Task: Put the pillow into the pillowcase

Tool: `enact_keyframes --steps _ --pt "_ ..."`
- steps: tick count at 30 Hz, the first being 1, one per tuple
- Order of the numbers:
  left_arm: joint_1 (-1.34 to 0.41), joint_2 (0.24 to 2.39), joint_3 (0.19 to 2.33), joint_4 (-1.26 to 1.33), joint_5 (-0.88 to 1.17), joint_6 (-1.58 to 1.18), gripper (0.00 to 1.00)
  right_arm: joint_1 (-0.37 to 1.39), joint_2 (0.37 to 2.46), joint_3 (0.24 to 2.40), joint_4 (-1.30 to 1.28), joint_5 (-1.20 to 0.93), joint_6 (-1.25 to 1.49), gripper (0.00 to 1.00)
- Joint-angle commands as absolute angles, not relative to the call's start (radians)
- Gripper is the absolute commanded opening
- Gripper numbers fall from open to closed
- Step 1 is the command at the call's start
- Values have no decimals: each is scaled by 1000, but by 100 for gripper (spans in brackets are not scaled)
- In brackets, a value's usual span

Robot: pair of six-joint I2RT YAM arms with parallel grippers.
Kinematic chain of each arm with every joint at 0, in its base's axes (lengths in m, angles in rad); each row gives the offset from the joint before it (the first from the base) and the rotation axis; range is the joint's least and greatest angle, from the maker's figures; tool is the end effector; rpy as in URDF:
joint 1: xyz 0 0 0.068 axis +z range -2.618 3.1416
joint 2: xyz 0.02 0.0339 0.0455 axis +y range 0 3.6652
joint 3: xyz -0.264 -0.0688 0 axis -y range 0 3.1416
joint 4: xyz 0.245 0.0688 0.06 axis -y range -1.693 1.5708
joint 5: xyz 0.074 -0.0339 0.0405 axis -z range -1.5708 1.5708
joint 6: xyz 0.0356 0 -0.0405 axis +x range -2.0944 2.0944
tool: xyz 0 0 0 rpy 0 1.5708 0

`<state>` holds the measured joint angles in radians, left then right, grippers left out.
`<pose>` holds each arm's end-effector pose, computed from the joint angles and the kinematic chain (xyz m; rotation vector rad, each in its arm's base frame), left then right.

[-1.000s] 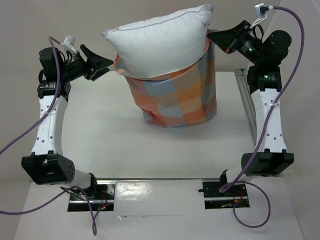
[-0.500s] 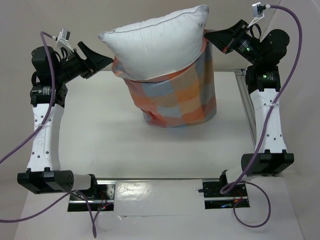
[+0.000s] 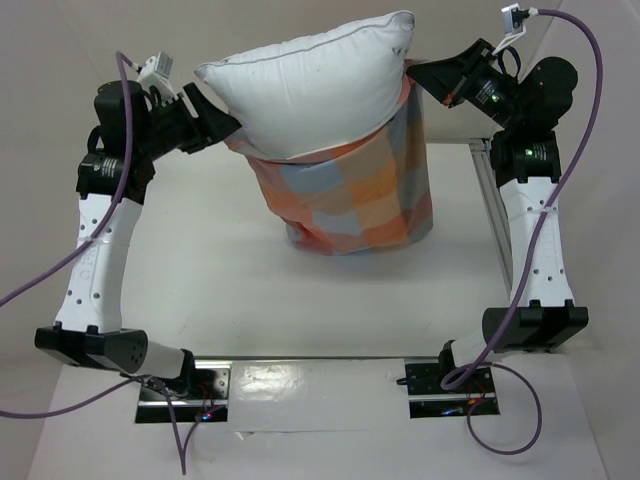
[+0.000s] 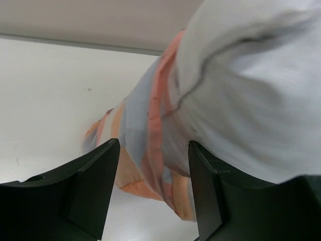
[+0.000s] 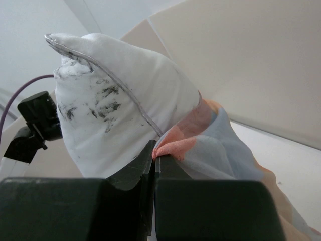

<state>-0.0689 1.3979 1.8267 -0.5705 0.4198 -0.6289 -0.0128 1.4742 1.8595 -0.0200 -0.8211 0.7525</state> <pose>0.2762 -0.0336 0.5150 -0.1728 1.7711 -0.8693 0.2911 0.0223 0.5591 -0.2548 1.3897 1.1118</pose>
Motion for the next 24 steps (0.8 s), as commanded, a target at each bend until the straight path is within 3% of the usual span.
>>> enact_keyframes --steps 1,5,10,13,14,20,24 --pt "-84 1416 1864 -617 344 -566 69 -6 1451 1927 34 -785 742 0" --pt "-84 1416 1853 -617 333 -566 65 -6 1460 1927 34 -785 742 0" --pt "-84 1404 1844 -607 313 -584 47 3 1460 1927 34 -785 742 0" --pt "-84 1394 1844 -589 304 -594 19 3 1460 1927 34 -785 742 0" --pt "-84 1394 1844 -577 316 -594 2 3 1460 1927 34 -785 742 0" --pt "-37 1385 1917 -554 379 -647 0 3 1476 1949 -1 -767 730 0" --pt "66 1468 2184 -532 561 -748 0 -74 1587 2233 -40 -808 778 0"
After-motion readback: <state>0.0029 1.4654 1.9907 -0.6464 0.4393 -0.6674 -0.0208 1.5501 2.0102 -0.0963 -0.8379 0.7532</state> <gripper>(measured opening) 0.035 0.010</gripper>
